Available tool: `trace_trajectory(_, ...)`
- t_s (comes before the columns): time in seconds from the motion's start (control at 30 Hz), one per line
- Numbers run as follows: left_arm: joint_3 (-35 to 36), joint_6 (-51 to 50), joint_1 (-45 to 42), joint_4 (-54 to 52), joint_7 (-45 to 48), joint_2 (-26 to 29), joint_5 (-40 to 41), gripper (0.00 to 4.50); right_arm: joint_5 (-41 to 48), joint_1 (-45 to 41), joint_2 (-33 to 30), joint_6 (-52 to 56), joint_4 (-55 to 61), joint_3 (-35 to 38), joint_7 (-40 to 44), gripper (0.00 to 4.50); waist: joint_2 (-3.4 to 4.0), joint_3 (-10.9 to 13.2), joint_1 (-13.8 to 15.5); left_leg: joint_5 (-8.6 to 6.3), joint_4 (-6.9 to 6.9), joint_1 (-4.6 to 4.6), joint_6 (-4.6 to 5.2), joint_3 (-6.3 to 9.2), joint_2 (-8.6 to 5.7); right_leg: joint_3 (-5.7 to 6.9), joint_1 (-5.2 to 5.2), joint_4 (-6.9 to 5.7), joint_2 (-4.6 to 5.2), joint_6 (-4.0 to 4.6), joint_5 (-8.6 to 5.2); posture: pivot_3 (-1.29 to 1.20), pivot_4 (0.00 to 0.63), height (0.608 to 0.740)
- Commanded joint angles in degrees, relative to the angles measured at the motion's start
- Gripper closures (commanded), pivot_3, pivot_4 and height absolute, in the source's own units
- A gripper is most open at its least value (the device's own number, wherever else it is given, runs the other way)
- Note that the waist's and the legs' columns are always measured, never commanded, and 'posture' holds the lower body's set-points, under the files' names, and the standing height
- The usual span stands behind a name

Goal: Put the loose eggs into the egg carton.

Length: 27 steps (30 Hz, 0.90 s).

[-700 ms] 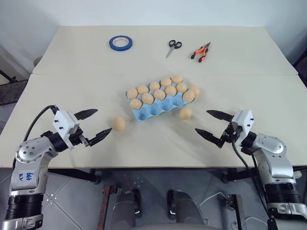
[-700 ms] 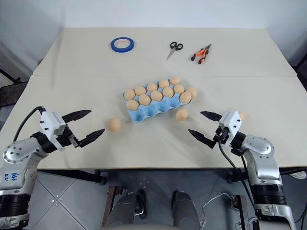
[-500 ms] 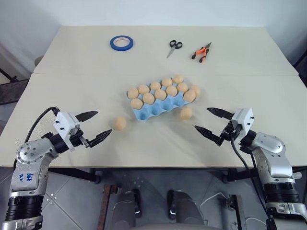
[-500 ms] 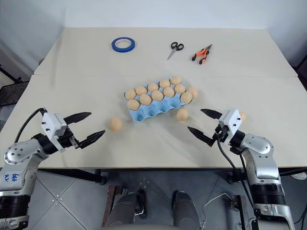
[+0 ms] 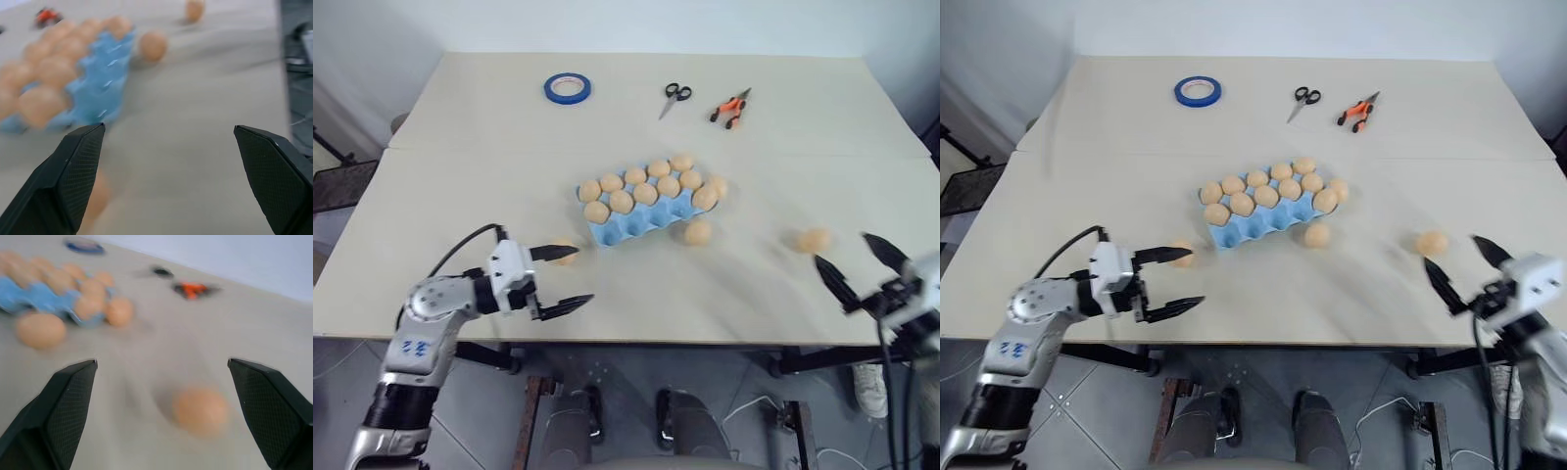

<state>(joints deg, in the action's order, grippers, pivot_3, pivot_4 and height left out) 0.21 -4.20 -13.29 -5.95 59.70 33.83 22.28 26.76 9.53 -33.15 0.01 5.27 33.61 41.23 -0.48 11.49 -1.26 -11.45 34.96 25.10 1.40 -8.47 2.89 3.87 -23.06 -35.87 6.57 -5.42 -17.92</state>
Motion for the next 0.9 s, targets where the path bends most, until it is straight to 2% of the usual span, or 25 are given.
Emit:
trace_trajectory(0.03,-3.57,1.95,-4.09,1.72,4.41,-1.37,0.13,0.01,0.76,5.81,2.51,-2.58,1.38,5.09,-1.69,0.00,-0.03,-0.02,0.08,0.00,0.02,-0.01,0.01,0.00,0.00,0.00,0.02,0.02,0.00,-0.02,0.01,0.00,0.150,0.740)
trace_trajectory(0.17,-5.35,2.55,-6.91,3.74,7.11,-2.61,0.32,0.01,0.45,8.29,4.14,-3.05,0.79,4.29,-2.12,0.00,0.00,-0.07,-1.01,-0.01,0.07,-0.16,0.03,-0.02,0.03,-0.06,0.21,0.12,-0.05,-0.07,0.11,0.00,0.150,0.740)
trace_trajectory(0.3,-5.18,2.18,-6.89,3.17,8.16,-3.50,1.76,0.01,-0.51,6.31,2.91,-2.14,0.05,1.27,-1.09,0.00,0.02,-0.07,-1.89,-0.04,0.03,-0.56,0.07,-0.05,0.06,-0.21,0.62,0.37,-0.12,-0.01,0.16,0.00,0.150,0.740)
trace_trajectory(0.57,-2.88,2.48,-2.51,0.19,6.01,-3.00,1.59,0.01,-3.74,-9.37,-4.70,1.62,-10.15,-7.45,2.75,0.00,0.02,-0.06,-1.80,-0.05,0.01,-0.58,0.11,-0.08,0.00,-0.60,0.58,0.48,-0.06,0.28,0.12,0.00,0.150,0.740)
trace_trajectory(0.7,-1.88,2.23,-0.39,-1.34,4.85,-3.00,1.90,0.01,-6.93,-20.53,-6.06,3.06,-20.05,-12.87,3.28,0.00,0.02,-0.06,-1.80,-0.08,-0.02,-0.56,0.16,-0.06,-0.01,-0.80,0.52,0.44,-0.04,0.16,0.18,0.00,0.150,0.740)
trace_trajectory(0.9,-0.96,1.55,0.16,-2.41,2.98,-2.99,1.81,0.01,-12.18,-32.42,-6.39,-0.45,-34.27,-18.78,4.93,0.00,0.03,-0.05,-1.70,-0.08,-0.02,-0.54,0.19,-0.04,-0.04,-0.74,0.52,0.43,-0.04,0.03,0.25,0.00,0.150,0.740)
